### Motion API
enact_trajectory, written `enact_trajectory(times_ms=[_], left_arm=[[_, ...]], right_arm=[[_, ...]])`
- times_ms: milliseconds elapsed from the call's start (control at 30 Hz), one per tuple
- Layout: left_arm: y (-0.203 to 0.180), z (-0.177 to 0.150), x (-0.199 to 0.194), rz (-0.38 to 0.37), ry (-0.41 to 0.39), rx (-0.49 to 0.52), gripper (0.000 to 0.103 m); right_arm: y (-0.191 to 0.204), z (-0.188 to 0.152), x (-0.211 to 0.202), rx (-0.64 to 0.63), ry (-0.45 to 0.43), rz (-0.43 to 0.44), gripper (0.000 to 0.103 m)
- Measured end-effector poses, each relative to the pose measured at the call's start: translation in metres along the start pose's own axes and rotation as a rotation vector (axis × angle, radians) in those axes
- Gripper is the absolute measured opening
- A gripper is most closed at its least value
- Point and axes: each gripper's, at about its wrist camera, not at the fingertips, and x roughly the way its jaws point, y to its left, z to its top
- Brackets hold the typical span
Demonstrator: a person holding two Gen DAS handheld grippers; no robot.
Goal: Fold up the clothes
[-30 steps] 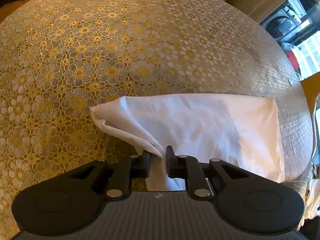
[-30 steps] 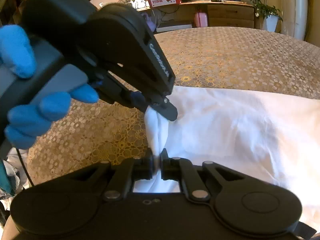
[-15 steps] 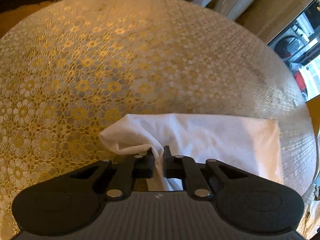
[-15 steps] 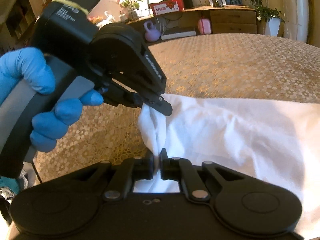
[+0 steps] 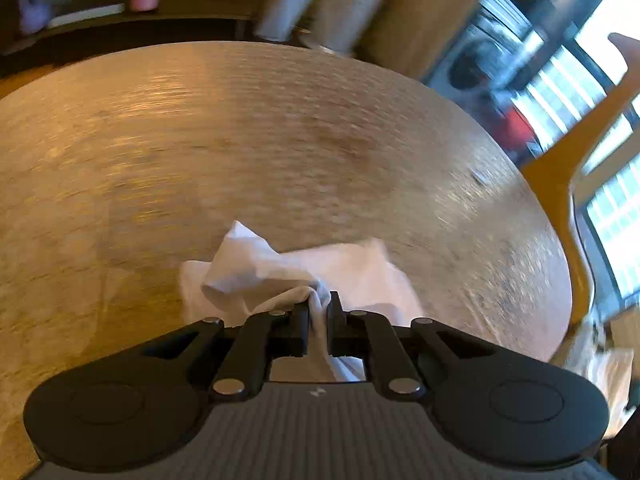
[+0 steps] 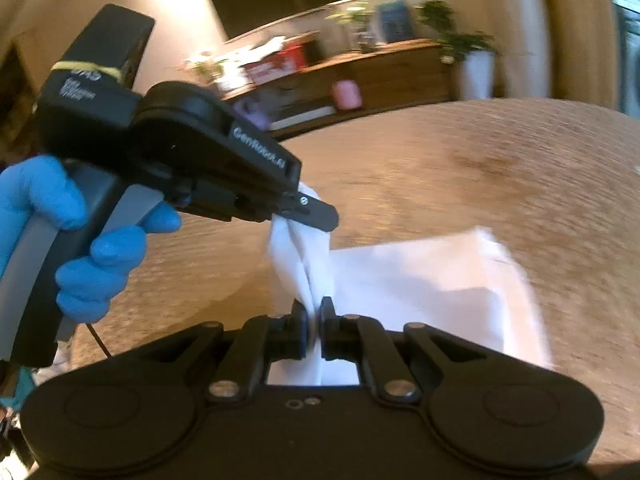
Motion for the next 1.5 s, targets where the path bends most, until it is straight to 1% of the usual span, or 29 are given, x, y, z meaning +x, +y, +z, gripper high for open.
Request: enact_trajectory(times_ms=[200, 333, 433, 500, 567, 633, 700, 733, 767, 800, 867, 900, 933, 1000, 1133, 1167, 1233, 1333, 1400, 1500], left_arm=[[-0.05, -0.002, 0.063, -0.033, 0.089, 0.076, 0.007], [-0.061, -0.006, 0.094, -0.039, 0.12, 0.102, 0.007], [-0.06, -0.008, 0.111, -0.059, 0.141, 0.111, 0.007], [-0.059, -0.008, 0.117, -0.076, 0.146, 0.12, 0.008], [-0.055, -0.007, 0.116, -0.11, 0.14, 0.108, 0.012], [-0.049, -0.003, 0.109, -0.156, 0.123, 0.083, 0.014], [-0.038, -0.001, 0.094, -0.203, 0.088, 0.059, 0.015], [-0.033, -0.001, 0.085, -0.213, 0.072, 0.052, 0.019], [-0.028, -0.002, 0.076, -0.212, 0.059, 0.048, 0.028], [-0.022, -0.006, 0.067, -0.211, 0.045, 0.052, 0.034], [-0.009, -0.02, 0.046, -0.207, 0.002, 0.079, 0.074], [-0.003, -0.029, 0.038, -0.202, -0.018, 0.09, 0.076], [0.002, -0.037, 0.031, -0.199, -0.03, 0.106, 0.076], [0.011, -0.054, 0.023, -0.182, -0.029, 0.151, 0.076], [0.011, -0.084, 0.026, -0.134, -0.03, 0.268, 0.076], [0.009, -0.09, 0.027, -0.125, -0.032, 0.299, 0.076], [0.006, -0.1, 0.032, -0.102, -0.044, 0.35, 0.076], [0.005, -0.11, 0.041, -0.069, -0.034, 0.392, 0.076], [0.01, -0.116, 0.049, -0.051, -0.006, 0.394, 0.076], [0.014, -0.121, 0.051, -0.056, -0.021, 0.415, 0.077]], right_arm=[[-0.057, -0.019, -0.002, 0.061, 0.043, -0.11, 0.103], [-0.088, -0.037, 0.007, 0.101, 0.084, -0.157, 0.103], [-0.098, -0.048, 0.018, 0.126, 0.112, -0.171, 0.103], [-0.103, -0.05, 0.025, 0.142, 0.121, -0.17, 0.103], [-0.107, -0.051, 0.029, 0.151, 0.123, -0.165, 0.103], [-0.11, -0.051, 0.031, 0.157, 0.123, -0.159, 0.103], [-0.11, -0.051, 0.03, 0.158, 0.123, -0.161, 0.103], [-0.108, -0.05, 0.029, 0.155, 0.124, -0.162, 0.103], [-0.108, -0.05, 0.028, 0.152, 0.121, -0.165, 0.103], [-0.108, -0.049, 0.026, 0.149, 0.118, -0.169, 0.103], [-0.109, -0.046, 0.022, 0.135, 0.103, -0.199, 0.103], [-0.109, -0.044, 0.02, 0.123, 0.094, -0.221, 0.103], [-0.11, -0.042, 0.018, 0.11, 0.085, -0.244, 0.103], [-0.114, -0.035, 0.012, 0.083, 0.07, -0.267, 0.103], [-0.119, -0.008, 0.009, 0.048, 0.009, -0.256, 0.103], [-0.119, 0.0, 0.012, 0.025, -0.016, -0.243, 0.103], [-0.118, 0.011, 0.024, -0.018, -0.037, -0.218, 0.103], [-0.116, 0.024, 0.043, -0.05, -0.056, -0.219, 0.103], [-0.118, 0.03, 0.057, -0.028, -0.025, -0.217, 0.103], [-0.123, 0.035, 0.075, 0.009, 0.026, -0.191, 0.103]])
